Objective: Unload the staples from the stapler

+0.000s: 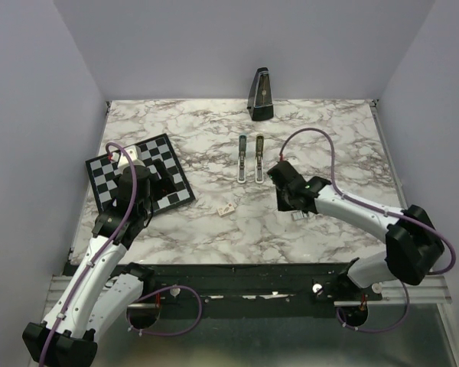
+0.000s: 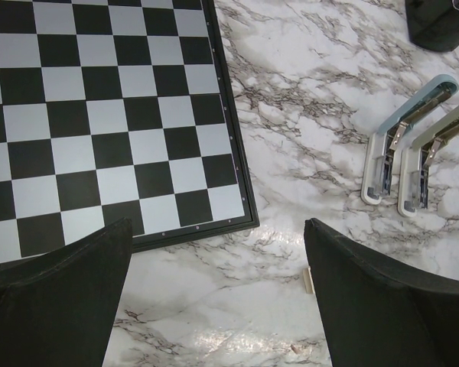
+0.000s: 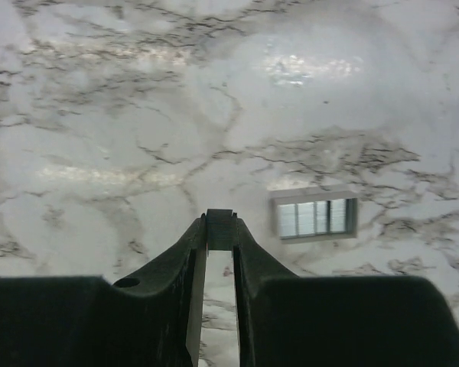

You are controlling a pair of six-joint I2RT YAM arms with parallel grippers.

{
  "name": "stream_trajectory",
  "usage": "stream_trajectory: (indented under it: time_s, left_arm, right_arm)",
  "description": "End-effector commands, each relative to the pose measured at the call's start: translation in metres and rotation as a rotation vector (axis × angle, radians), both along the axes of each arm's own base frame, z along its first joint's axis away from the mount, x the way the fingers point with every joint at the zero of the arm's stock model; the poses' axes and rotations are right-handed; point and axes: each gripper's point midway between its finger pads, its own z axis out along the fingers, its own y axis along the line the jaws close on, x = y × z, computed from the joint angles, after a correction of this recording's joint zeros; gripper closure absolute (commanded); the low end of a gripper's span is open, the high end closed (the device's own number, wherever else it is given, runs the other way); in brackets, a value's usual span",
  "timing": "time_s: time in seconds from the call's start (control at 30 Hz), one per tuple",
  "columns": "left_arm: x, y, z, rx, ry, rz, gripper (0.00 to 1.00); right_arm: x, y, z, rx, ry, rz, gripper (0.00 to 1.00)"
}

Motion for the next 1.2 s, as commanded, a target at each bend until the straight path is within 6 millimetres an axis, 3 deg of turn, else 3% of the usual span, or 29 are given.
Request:
stream_trajectory:
  time_s: [0.0, 0.17, 0.37, 0.53, 1.17]
  left_arm:
    - [0.0, 0.001, 0.004, -0.004, -0.015, 0.0, 0.01]
    - [0.001, -0.001, 0.003, -0.008, -0.015, -0.01, 0.01]
    - [0.001, -0.002, 0.004, -0.01, -0.018, -0.013, 0.01]
    - [0.0, -0.002, 0.005, -0.013, -0.025, -0.013, 0.01]
    - [-0.002, -0.001, 0.009, -0.017, -0.037, -0.013, 0.01]
  right_arm:
    - [-0.001, -0.032, -0.004, 0.003, -0.011, 0.044, 0.74]
    - [-0.007, -0.053, -0.011, -0.042, -0.008, 0.03, 0.73]
    - [-0.006, -0.052, -0.016, 0.017, 0.031, 0.001, 0.73]
    - [-0.01, -0.065, -0.025, -0.012, 0.062, -0.042, 0.73]
    - [-0.008, -0.063, -0.035, -0.025, 0.117, 0.007, 0.73]
